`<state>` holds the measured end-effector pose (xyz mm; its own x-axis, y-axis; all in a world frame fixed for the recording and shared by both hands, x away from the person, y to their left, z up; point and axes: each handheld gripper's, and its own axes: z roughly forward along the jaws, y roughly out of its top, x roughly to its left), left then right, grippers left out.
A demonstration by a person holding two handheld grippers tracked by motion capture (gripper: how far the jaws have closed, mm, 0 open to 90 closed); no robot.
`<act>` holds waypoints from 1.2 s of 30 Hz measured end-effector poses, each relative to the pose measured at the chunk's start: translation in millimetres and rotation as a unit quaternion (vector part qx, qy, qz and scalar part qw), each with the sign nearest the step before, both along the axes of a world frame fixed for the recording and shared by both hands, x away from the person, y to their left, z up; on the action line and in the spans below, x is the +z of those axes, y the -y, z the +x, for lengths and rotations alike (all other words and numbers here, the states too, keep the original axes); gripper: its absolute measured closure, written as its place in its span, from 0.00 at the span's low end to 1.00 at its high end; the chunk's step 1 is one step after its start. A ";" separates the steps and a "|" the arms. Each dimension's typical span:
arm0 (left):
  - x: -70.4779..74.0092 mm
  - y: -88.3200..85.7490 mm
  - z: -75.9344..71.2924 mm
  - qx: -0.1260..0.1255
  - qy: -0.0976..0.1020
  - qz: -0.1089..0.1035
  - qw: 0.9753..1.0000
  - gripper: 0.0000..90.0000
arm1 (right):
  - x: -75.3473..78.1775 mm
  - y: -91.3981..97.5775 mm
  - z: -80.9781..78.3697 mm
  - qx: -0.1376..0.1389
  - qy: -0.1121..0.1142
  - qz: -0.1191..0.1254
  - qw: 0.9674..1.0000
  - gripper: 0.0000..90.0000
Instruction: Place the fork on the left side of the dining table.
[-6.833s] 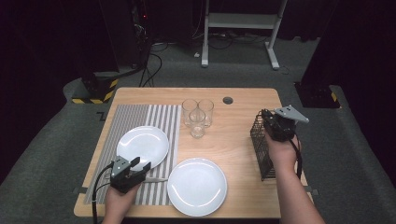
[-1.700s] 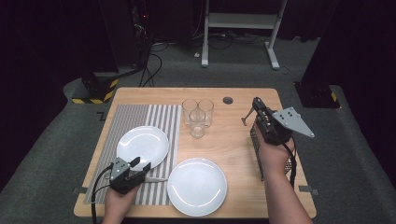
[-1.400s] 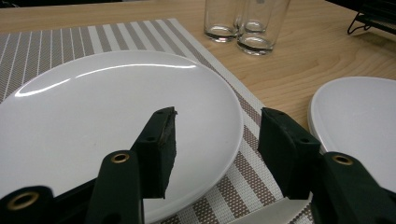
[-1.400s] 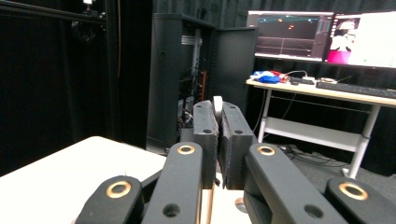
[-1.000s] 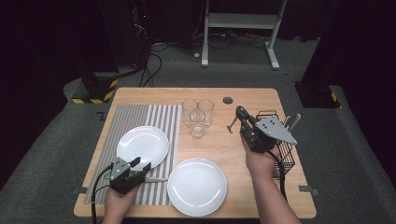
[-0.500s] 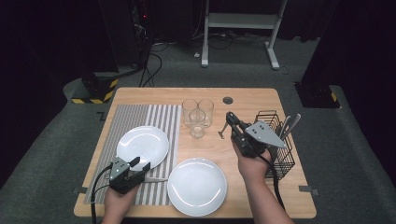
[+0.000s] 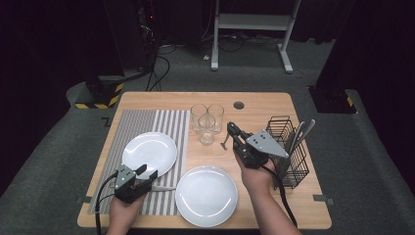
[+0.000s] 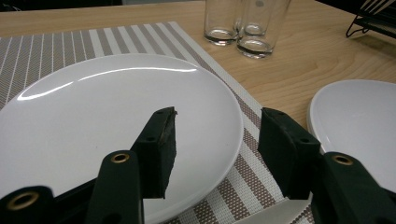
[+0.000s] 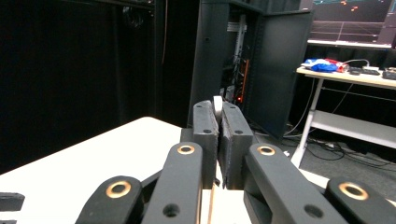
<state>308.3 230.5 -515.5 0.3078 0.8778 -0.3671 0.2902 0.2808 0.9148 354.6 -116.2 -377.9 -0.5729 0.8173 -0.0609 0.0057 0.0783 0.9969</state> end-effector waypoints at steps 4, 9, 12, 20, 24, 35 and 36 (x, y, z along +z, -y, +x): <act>0.3 0.1 0.0 0.001 0.001 -0.003 1.000 0.52 | -2.7 -5.7 -0.7 0.007 -0.003 -0.002 1.000 0.96; 0.6 -0.1 0.0 0.001 0.002 -0.002 1.000 0.52 | -5.2 -11.9 -1.4 0.015 -0.005 -0.003 1.000 0.96; 0.7 0.1 -0.4 0.001 0.002 -0.003 1.000 0.52 | -6.9 -15.1 -2.0 0.020 -0.007 -0.004 1.000 0.96; 1.2 1.1 -0.9 0.001 0.003 -0.004 1.000 0.52 | -14.6 -25.8 -4.1 0.033 -0.015 -0.006 0.999 0.96; 1.6 1.4 -1.5 -0.002 0.003 -0.002 1.000 0.52 | -19.4 -31.8 -4.9 0.042 -0.020 -0.005 0.999 0.96; 4.2 5.0 -4.2 -0.008 0.009 -0.001 1.000 0.52 | -28.9 -46.2 -8.5 0.062 -0.029 -0.007 0.998 0.96; 4.6 6.0 -4.4 -0.008 0.010 -0.005 1.000 0.52 | -29.6 -47.5 -8.7 0.063 -0.030 -0.006 0.998 0.96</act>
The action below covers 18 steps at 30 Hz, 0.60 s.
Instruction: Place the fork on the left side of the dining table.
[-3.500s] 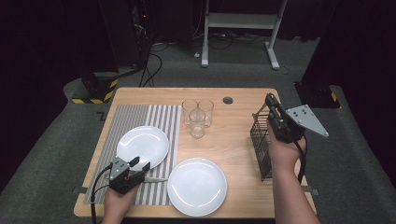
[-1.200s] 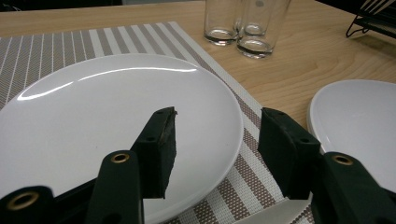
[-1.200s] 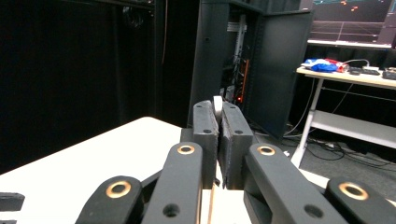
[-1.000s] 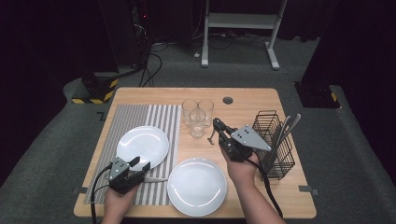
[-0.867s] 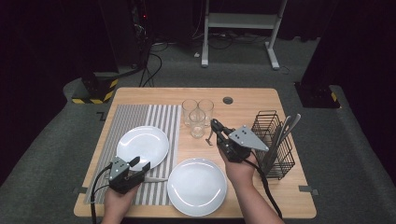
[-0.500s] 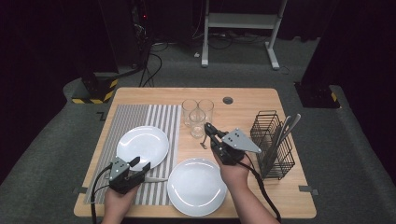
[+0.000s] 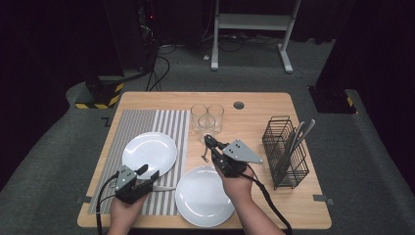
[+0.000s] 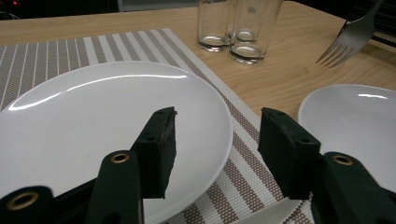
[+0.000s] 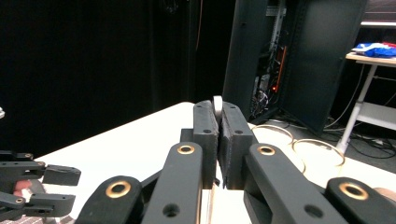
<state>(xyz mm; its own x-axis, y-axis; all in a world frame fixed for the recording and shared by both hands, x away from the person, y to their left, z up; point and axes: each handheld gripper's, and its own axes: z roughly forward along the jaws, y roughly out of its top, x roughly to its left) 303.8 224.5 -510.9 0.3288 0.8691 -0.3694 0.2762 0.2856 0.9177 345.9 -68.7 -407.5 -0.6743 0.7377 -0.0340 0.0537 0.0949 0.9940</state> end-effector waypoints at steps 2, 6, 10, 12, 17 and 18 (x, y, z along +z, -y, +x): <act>1.1 1.4 -0.8 -0.003 0.002 0.001 1.000 0.52 | -1.1 -1.6 -0.4 0.003 -0.001 0.000 1.000 0.96; 3.9 5.1 -3.1 -0.008 0.009 -0.001 1.000 0.52 | -4.3 -5.9 -2.2 0.011 -0.004 -0.003 1.000 0.96; 5.4 10.5 -5.4 -0.015 0.012 0.000 1.000 0.52 | -7.3 -7.8 -4.1 0.018 -0.006 -0.001 1.000 0.96; 6.1 12.7 -6.3 -0.021 0.014 0.002 1.000 0.52 | -8.8 -8.5 -5.4 0.021 -0.008 0.001 1.000 0.96; 9.1 20.0 -8.4 -0.030 0.018 0.004 0.999 0.52 | -10.2 -10.2 -9.0 0.031 -0.005 0.005 0.999 0.96; 10.1 21.9 -9.0 -0.032 0.019 0.003 0.999 0.52 | -10.0 -10.5 -9.9 0.033 -0.005 0.006 0.999 0.96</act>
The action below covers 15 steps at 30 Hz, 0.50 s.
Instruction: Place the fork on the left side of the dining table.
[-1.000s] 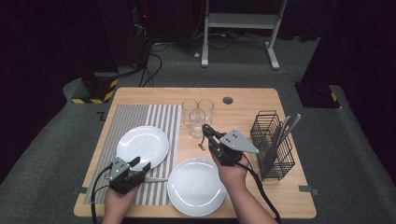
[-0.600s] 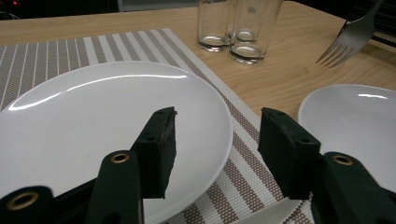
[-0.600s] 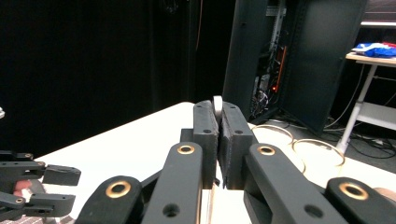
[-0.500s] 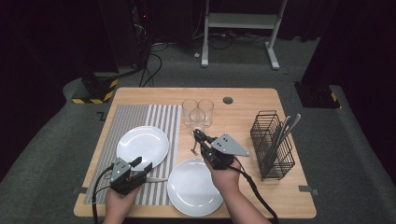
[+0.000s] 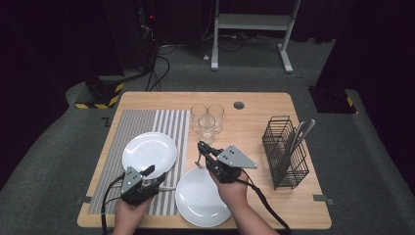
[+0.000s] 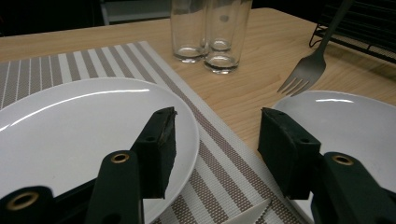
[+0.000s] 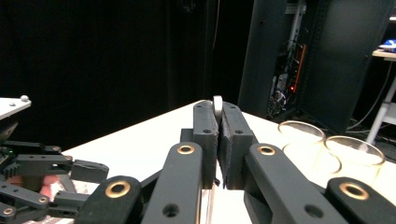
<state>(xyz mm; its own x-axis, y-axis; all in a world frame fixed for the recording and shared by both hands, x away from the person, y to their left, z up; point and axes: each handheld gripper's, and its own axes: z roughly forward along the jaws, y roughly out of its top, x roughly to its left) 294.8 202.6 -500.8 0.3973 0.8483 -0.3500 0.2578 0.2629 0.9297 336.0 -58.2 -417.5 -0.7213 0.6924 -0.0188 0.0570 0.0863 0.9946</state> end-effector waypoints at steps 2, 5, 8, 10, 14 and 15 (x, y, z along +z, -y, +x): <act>1.6 3.6 -0.8 -0.004 0.003 0.004 1.000 0.52 | 0.1 -0.8 -1.0 0.004 0.003 0.002 1.000 0.96; 3.2 9.0 -0.1 -0.008 0.004 0.004 1.000 0.51 | -0.3 -2.6 -1.5 0.010 0.000 0.008 1.000 0.96; 5.1 12.7 1.8 -0.011 0.002 0.009 1.000 0.51 | -0.2 -4.6 -1.3 0.014 -0.001 0.010 1.000 0.96; 7.7 16.7 2.6 -0.012 0.006 0.015 1.000 0.51 | 1.0 -5.7 -2.0 0.017 0.002 0.011 1.000 0.96; 12.1 21.0 3.7 -0.017 0.009 0.019 1.000 0.51 | 4.3 -6.6 -2.2 0.022 0.005 0.016 1.000 0.96; 13.5 22.3 4.1 -0.018 0.010 0.019 1.000 0.51 | 4.8 -6.7 -2.4 0.023 0.004 0.016 1.000 0.96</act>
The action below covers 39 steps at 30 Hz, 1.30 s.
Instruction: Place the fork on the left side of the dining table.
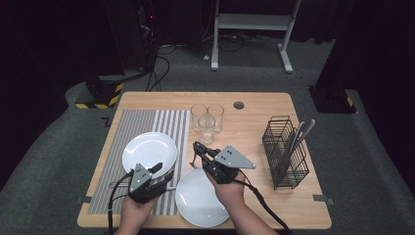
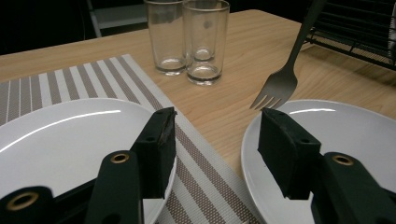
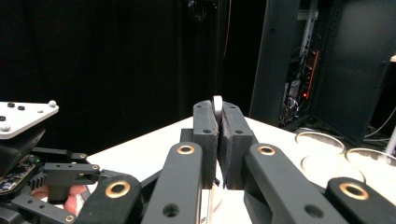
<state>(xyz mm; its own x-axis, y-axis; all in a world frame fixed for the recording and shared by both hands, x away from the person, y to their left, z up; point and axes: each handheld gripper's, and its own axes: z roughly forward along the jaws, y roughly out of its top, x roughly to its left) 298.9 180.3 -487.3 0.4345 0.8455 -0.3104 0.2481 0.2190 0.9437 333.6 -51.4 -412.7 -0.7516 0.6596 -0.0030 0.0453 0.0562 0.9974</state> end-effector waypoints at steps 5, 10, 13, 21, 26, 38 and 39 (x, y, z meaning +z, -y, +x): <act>3.8 5.7 0.9 -0.007 0.005 -0.002 1.000 0.51 | 3.0 0.2 -0.3 0.000 0.001 0.003 1.000 0.96; 4.4 9.9 6.1 -0.013 0.004 0.003 1.000 0.51 | 6.5 1.9 0.1 -0.002 0.004 0.002 1.000 0.96; 7.5 13.1 10.7 -0.016 0.007 -0.002 1.000 0.51 | 8.5 4.4 1.3 -0.005 0.003 0.001 1.000 0.96; 26.7 14.0 21.5 -0.023 0.023 -0.017 0.999 0.51 | 11.6 9.8 4.3 -0.018 0.000 0.002 1.000 0.96; 35.4 13.8 35.0 -0.020 0.024 -0.041 0.999 0.51 | 13.5 13.6 8.0 -0.028 -0.001 0.003 1.000 0.96; 27.2 18.8 30.8 -0.034 0.017 -0.039 0.999 0.51 | 18.7 18.2 10.8 -0.045 -0.008 0.004 0.999 0.96; 25.9 19.5 30.1 -0.037 0.015 -0.037 0.999 0.51 | 18.2 17.6 11.1 -0.045 -0.011 0.003 0.999 0.96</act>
<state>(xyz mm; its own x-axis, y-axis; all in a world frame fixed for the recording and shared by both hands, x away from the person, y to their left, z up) 329.0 160.8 -461.4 0.5052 0.7862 -0.3559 0.2377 0.2696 0.9332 344.8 -69.0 -394.5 -0.6886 0.7249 0.0172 0.0720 0.0448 0.9964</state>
